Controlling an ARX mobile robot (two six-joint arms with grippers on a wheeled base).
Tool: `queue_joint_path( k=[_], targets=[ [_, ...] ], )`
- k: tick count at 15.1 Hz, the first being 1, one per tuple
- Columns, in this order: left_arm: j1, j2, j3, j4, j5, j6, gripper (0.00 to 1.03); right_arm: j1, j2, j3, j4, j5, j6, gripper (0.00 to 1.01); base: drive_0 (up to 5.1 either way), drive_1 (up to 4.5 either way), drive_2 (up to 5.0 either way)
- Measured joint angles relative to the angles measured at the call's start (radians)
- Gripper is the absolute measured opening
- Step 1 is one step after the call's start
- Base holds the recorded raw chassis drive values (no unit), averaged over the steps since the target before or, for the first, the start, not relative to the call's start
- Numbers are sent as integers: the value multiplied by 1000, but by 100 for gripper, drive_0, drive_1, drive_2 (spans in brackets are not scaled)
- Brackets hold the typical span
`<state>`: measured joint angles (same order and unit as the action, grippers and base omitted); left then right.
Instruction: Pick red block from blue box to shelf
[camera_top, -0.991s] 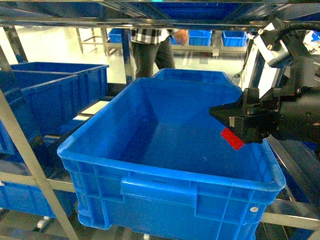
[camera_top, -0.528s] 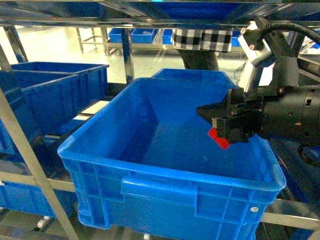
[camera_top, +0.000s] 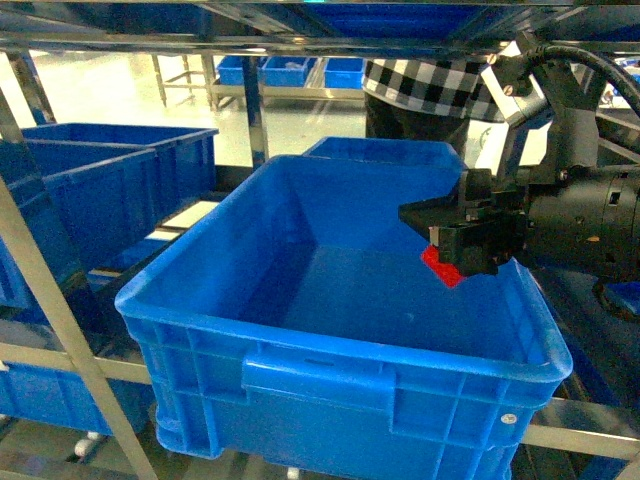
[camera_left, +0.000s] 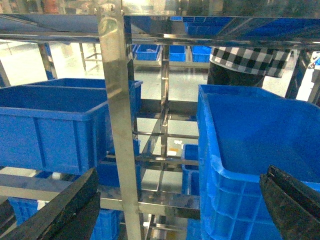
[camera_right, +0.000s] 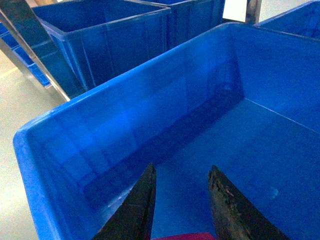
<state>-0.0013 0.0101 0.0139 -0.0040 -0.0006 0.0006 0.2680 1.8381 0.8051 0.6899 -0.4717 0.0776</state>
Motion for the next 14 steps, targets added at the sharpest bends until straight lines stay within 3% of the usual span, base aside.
queue_joint_path(
  k=[2,8,9,11,14],
  targets=[
    [0,0,0,0,0,0,98,0,15,0,9,22,-2,27,0,0,0],
    [0,0,0,0,0,0,98,0,22,-1,60,29,2,81,0,0,0],
    [0,0,0,0,0,0,98,0,23,-2,56,29,3,100,0,0,0],
    [0,0,0,0,0,0,98,-26,-140,-115,2,26,52,98,0,0,0],
    [0,0,0,0,0,0,98,-126,-389,-301,-48,2,130,98,0,0,0]
  ],
)
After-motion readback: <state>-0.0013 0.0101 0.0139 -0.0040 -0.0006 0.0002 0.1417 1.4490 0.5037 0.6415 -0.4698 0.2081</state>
